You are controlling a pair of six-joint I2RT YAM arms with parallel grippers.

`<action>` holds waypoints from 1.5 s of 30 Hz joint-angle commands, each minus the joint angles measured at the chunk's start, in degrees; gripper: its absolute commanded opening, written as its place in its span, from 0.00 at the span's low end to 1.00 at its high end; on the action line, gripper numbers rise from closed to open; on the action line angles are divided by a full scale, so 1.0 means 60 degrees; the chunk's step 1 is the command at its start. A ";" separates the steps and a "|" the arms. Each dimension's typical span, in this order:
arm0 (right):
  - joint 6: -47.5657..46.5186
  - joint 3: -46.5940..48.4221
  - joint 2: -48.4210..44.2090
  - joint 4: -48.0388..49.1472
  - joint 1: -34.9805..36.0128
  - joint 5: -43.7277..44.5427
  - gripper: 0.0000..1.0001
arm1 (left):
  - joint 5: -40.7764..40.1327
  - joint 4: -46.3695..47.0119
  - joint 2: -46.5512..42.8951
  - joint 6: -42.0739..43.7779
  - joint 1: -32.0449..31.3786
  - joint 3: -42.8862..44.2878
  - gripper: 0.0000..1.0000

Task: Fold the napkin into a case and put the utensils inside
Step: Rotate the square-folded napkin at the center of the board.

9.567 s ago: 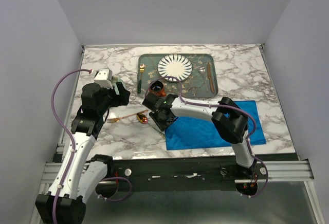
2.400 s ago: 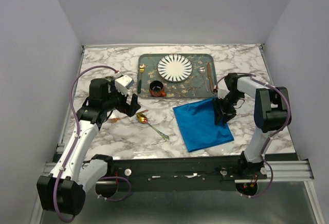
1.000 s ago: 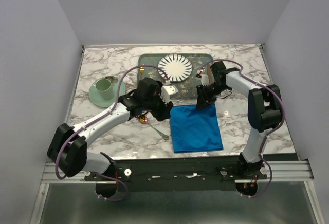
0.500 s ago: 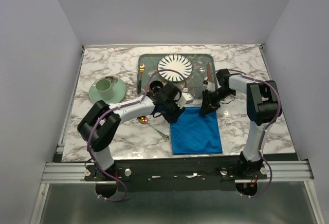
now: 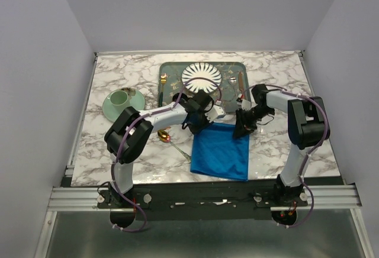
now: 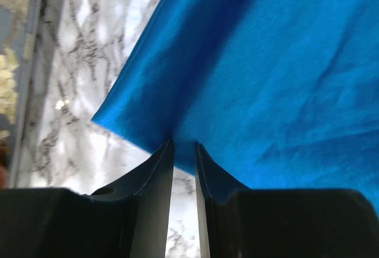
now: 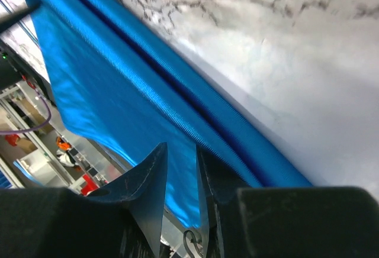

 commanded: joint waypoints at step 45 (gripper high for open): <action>-0.1850 -0.0716 -0.1314 -0.0669 -0.0638 0.4166 0.31 | 0.0142 -0.1424 0.0183 0.0828 -0.0730 0.0042 0.57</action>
